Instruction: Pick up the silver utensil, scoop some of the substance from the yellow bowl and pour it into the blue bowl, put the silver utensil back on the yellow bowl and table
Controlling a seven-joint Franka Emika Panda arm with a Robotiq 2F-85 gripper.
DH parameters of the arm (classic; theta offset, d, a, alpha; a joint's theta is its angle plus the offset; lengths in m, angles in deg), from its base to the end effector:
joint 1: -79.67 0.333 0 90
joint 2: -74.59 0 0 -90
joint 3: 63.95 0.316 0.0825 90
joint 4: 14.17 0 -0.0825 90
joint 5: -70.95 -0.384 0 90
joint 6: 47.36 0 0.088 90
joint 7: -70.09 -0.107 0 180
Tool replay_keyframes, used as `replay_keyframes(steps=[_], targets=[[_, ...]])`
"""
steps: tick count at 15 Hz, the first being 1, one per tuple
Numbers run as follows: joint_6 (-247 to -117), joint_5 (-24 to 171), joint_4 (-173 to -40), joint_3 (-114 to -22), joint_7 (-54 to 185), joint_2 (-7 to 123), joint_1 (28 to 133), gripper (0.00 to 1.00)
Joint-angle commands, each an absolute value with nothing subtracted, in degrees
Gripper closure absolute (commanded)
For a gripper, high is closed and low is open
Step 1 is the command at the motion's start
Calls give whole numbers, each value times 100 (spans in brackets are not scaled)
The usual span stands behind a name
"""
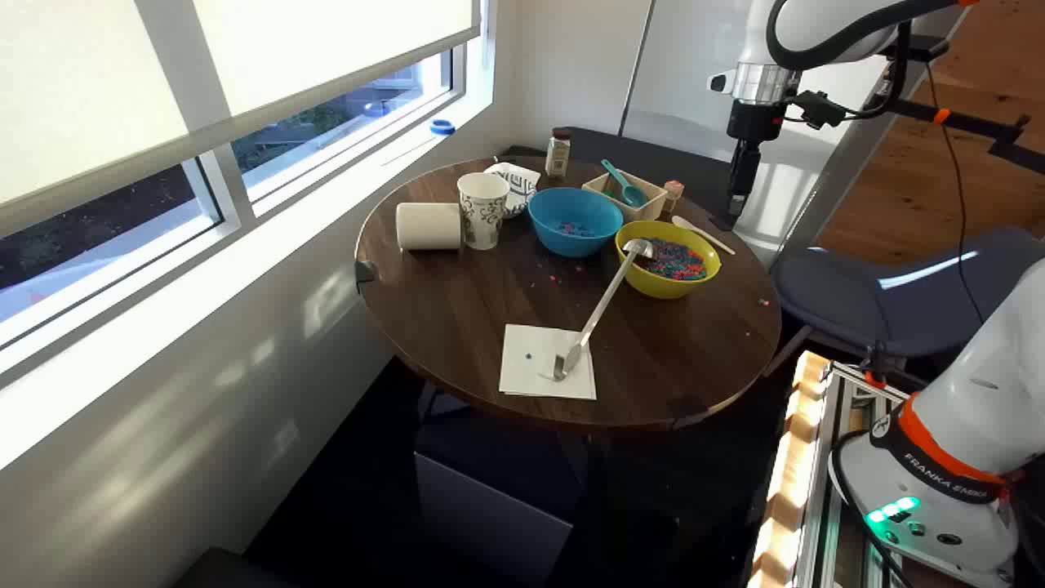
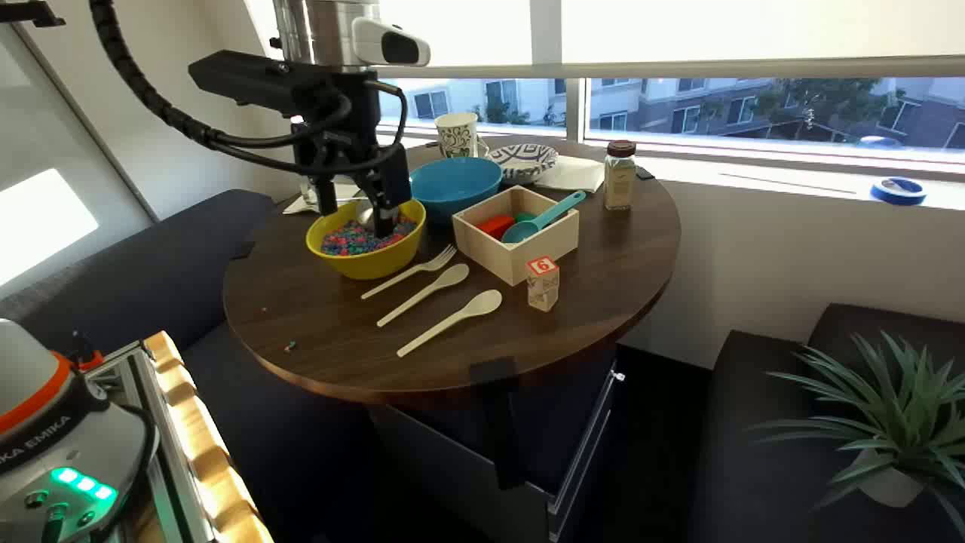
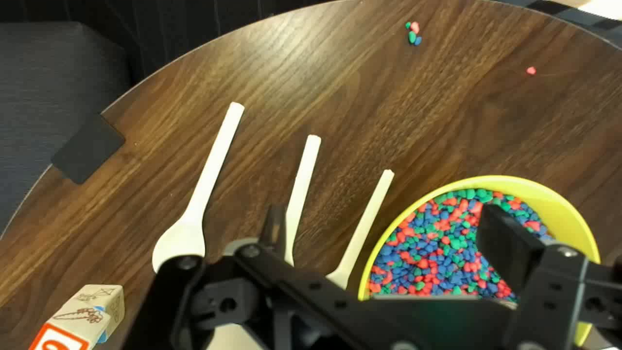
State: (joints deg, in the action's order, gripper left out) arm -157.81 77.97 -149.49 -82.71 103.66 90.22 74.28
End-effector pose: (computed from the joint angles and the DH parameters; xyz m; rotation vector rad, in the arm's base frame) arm 0.3972 -0.1897 0.4146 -3.0490 -0.3617 0.2508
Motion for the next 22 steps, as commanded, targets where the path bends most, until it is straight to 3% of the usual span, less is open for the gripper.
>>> replay_keyframes(steps=[1, 9, 22], targets=[[-15778, 7760, -14945, -8141, 10396, 9009, 7293, 0], [-15778, 7759, -14945, -8141, 10396, 9009, 7293, 0], [-16258, 8478, -16225, -5375, 9400, 9998, 9227, 0]])
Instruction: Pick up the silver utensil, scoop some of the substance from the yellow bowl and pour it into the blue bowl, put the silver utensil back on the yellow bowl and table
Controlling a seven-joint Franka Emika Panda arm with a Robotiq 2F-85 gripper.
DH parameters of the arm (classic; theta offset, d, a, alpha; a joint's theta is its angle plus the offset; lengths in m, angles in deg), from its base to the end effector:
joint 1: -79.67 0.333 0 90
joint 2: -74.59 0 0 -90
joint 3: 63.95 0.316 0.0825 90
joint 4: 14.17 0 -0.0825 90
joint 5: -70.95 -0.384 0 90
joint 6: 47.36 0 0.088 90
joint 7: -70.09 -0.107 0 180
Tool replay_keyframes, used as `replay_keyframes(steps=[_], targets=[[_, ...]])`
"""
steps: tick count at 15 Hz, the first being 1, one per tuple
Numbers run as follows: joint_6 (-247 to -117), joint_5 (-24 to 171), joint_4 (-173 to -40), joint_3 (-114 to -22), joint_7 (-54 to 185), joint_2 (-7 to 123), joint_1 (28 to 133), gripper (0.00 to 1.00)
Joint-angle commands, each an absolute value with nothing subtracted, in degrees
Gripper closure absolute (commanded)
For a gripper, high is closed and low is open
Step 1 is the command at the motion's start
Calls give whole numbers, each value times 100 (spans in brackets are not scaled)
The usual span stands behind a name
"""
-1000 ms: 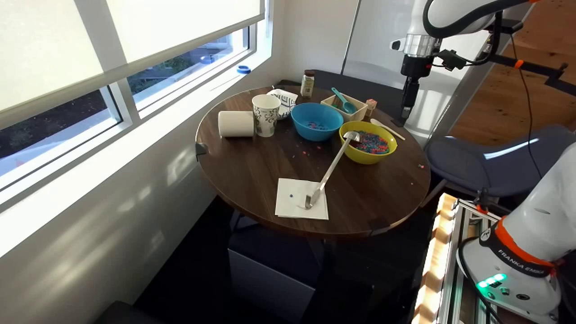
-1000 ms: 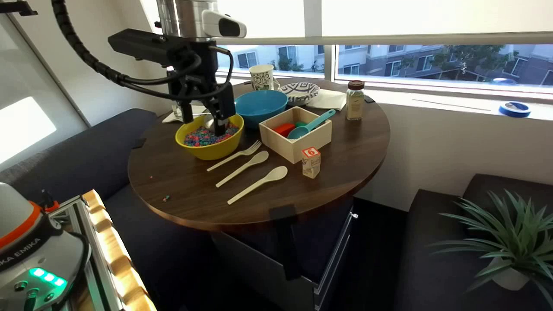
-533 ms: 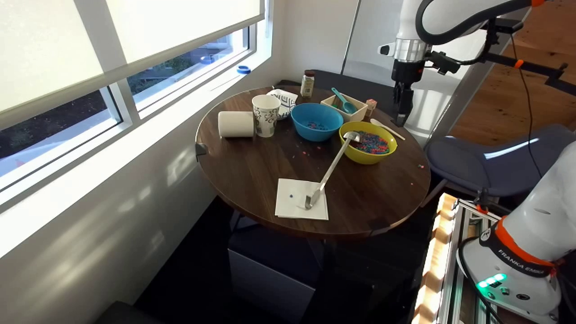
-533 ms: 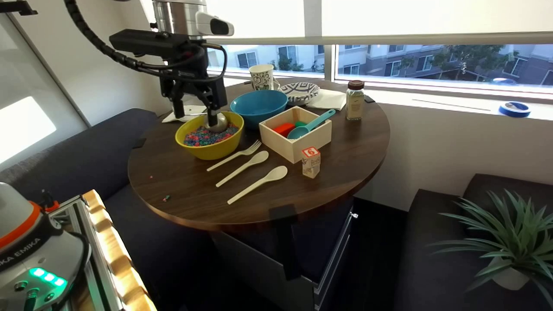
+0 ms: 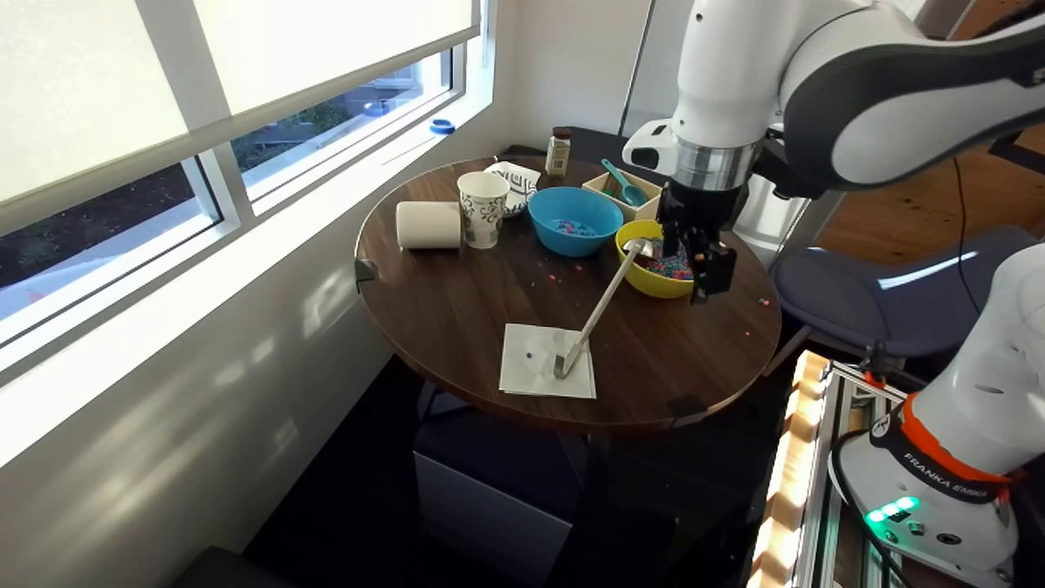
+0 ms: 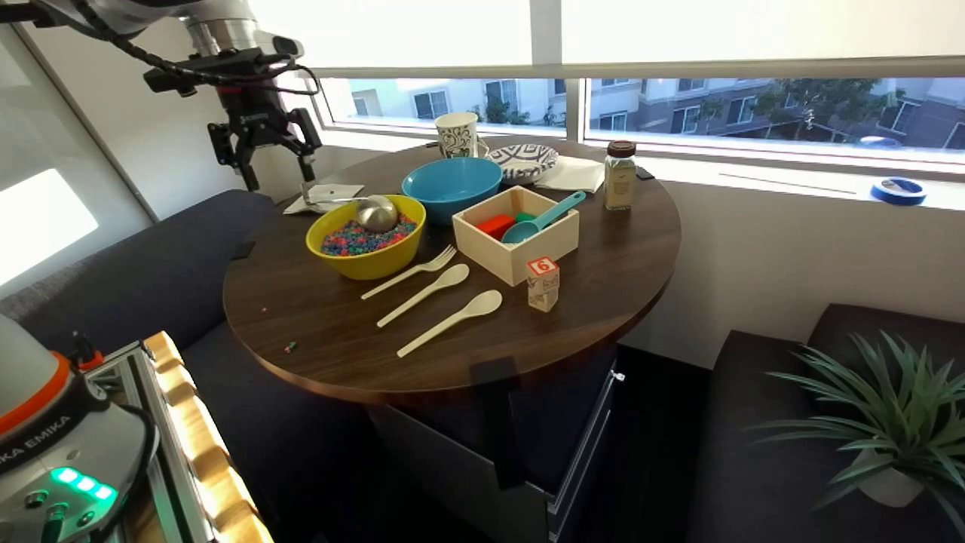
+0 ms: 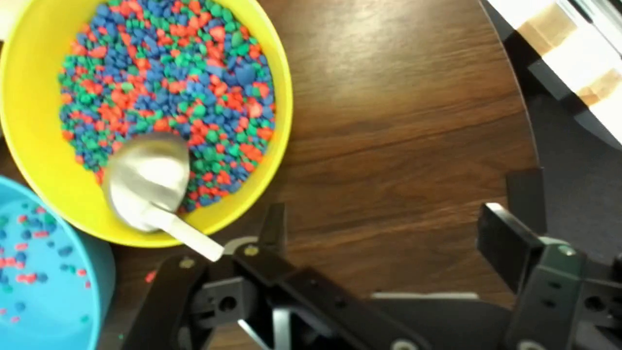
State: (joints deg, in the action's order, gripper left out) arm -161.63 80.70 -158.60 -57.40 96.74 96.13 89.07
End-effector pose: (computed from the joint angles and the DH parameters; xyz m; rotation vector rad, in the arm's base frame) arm 0.3871 0.0994 0.3992 2.7137 1.1706 -0.2553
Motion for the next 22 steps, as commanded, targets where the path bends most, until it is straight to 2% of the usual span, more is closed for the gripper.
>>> replay_keyframes(steps=[1, 9, 10, 14, 19, 22], targets=[[-16324, 8642, -16308, -5230, 9323, 9988, 9339, 0], [-17294, 11054, -17040, -4652, 8714, 9861, 9432, 0], [-16994, 10531, -16879, -4805, 8876, 9805, 9642, 0], [-17128, 10941, -16936, -4821, 8792, 9806, 9598, 0], [-18972, 12056, -17423, -4939, 8416, 9966, 9491, 0], [-19849, 13084, -17195, -4879, 7944, 9605, 9194, 0]])
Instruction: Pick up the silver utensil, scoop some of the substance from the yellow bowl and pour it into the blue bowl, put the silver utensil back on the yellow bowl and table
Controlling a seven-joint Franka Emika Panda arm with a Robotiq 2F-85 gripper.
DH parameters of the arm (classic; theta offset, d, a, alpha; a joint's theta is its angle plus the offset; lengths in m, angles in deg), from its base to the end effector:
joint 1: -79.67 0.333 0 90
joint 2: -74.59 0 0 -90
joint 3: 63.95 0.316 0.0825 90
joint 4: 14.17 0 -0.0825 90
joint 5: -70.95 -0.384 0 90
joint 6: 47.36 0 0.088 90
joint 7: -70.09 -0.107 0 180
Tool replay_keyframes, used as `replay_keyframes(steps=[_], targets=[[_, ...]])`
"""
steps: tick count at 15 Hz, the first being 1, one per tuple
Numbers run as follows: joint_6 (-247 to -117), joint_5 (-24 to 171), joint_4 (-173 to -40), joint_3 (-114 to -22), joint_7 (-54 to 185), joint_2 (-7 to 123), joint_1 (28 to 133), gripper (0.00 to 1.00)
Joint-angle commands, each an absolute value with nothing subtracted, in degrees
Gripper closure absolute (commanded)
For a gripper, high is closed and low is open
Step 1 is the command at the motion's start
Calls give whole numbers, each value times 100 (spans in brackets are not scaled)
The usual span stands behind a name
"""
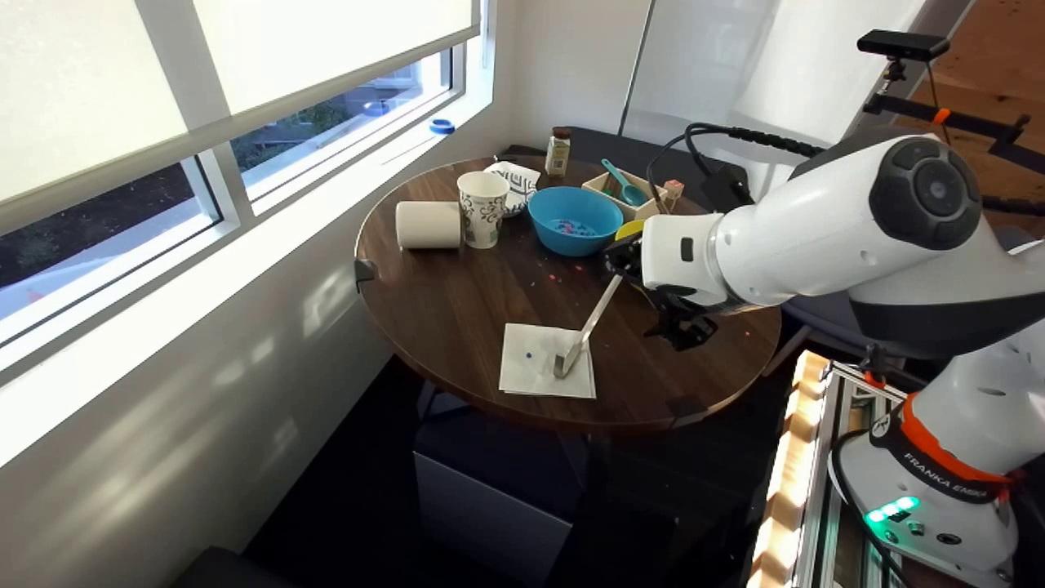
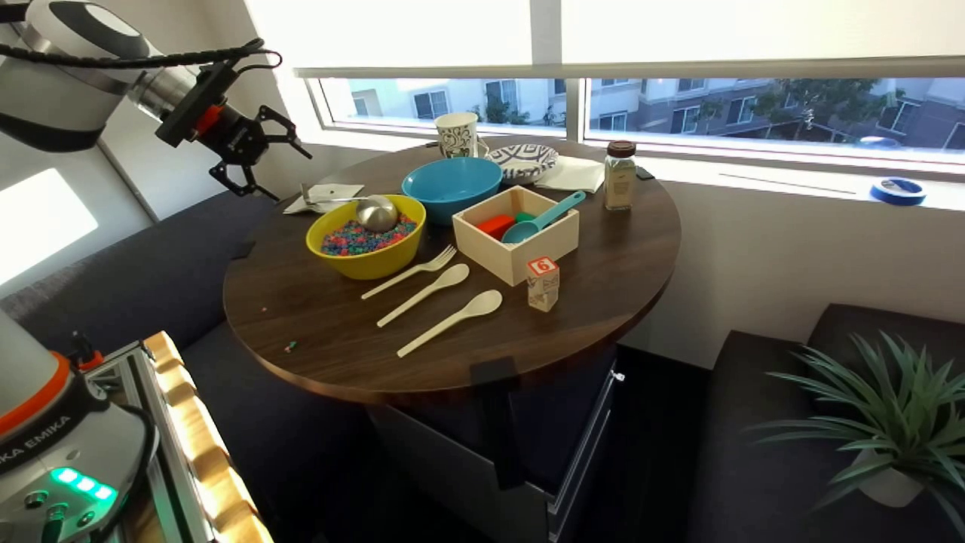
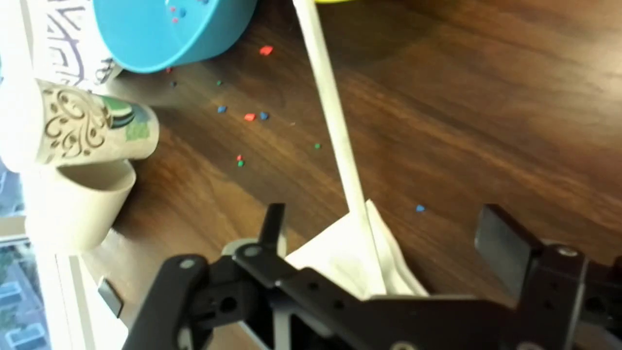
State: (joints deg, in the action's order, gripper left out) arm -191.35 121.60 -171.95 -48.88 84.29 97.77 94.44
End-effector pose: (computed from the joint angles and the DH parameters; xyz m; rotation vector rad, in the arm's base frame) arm 0.3342 0.1916 0.3462 1.8571 1.6613 0.2420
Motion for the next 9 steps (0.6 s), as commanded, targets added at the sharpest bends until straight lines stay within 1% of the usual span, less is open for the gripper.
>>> replay_keyframes(steps=[1, 5, 9], targets=[[-20022, 13575, -17190, -4927, 7647, 9573, 9129, 0], [-20481, 14891, -17186, -5112, 6980, 9249, 8884, 0], [-20517, 16179, -17190, -5127, 6286, 8974, 8739, 0]])
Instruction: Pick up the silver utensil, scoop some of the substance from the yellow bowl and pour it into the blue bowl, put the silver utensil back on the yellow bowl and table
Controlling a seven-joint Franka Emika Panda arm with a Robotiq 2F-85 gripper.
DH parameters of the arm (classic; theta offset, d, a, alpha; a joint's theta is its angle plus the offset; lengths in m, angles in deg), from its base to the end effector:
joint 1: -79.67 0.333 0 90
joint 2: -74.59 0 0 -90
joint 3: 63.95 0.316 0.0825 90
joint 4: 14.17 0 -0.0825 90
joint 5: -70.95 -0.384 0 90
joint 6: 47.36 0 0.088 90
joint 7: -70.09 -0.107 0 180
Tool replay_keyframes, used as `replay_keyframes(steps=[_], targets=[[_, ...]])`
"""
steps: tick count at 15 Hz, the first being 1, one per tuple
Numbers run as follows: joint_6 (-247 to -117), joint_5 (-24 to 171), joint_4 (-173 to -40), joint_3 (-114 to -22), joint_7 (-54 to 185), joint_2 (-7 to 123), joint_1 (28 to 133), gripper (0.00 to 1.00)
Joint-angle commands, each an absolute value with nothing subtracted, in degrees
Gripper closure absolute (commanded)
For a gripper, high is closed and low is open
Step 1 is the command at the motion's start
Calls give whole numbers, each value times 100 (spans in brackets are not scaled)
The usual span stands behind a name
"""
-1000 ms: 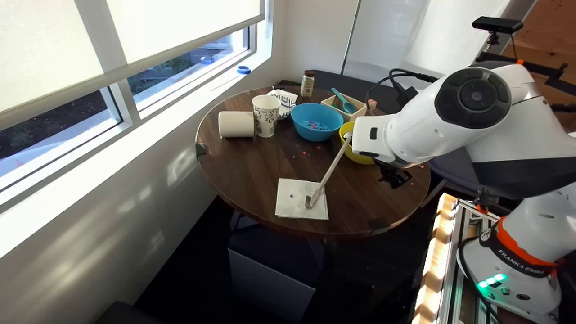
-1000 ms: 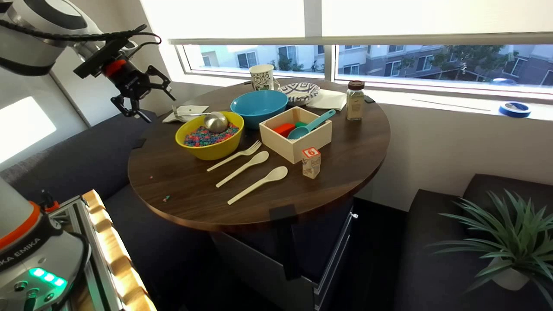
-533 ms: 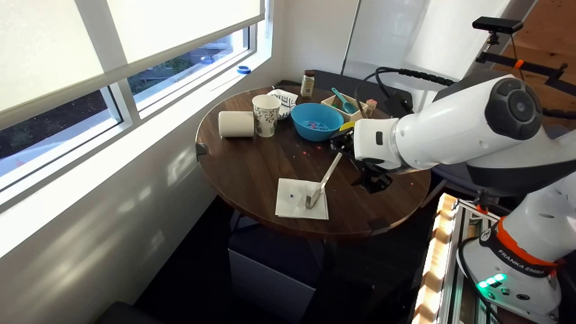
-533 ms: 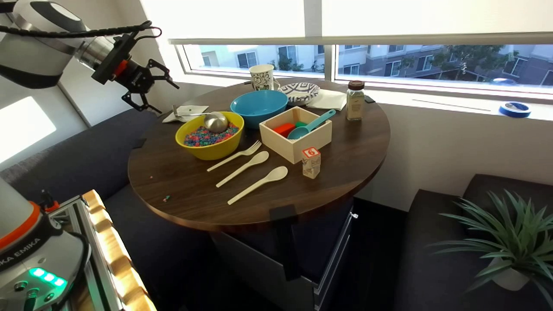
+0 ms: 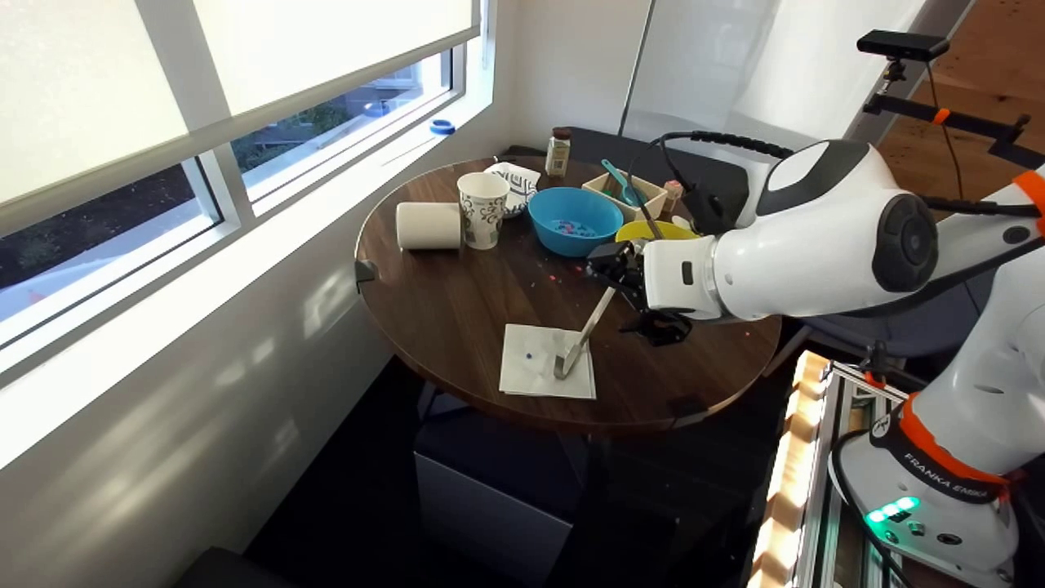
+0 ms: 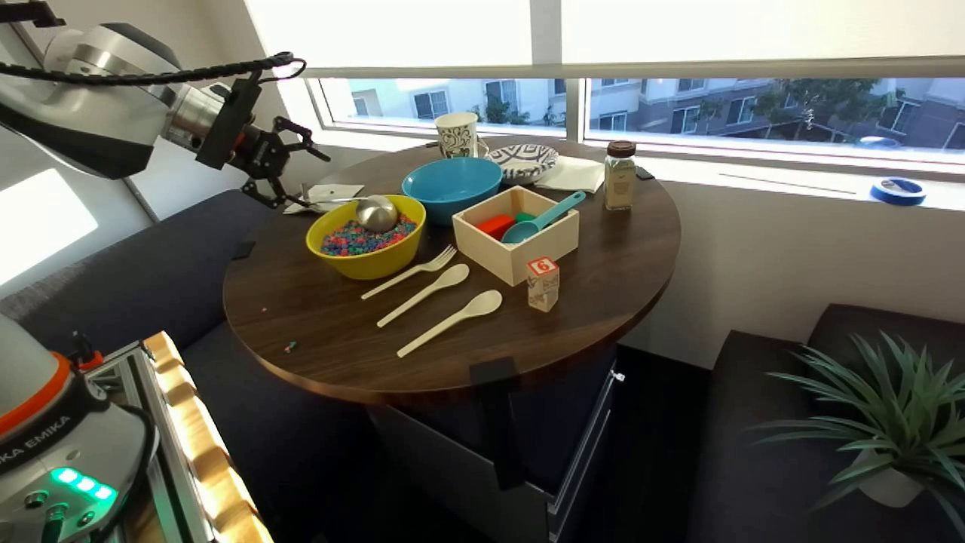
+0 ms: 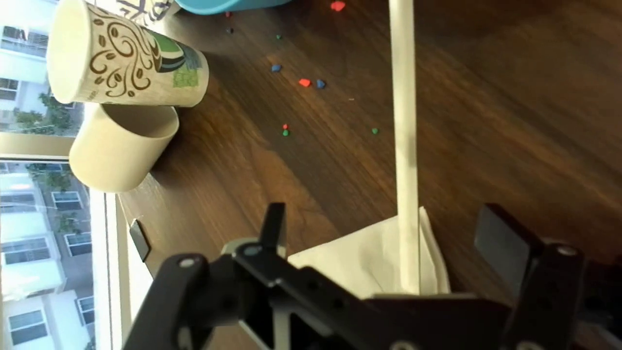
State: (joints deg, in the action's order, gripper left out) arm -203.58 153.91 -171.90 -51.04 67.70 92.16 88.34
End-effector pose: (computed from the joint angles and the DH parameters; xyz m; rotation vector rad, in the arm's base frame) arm 0.3433 0.1701 0.3124 1.6307 1.7580 0.4059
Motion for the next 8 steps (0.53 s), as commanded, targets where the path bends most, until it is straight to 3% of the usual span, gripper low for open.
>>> replay_keyframes(steps=[1, 8], targets=[[-20493, 16440, -17190, -5116, 6133, 8913, 8729, 0], [-20359, 16522, -17185, -5107, 6037, 8836, 8770, 0]])
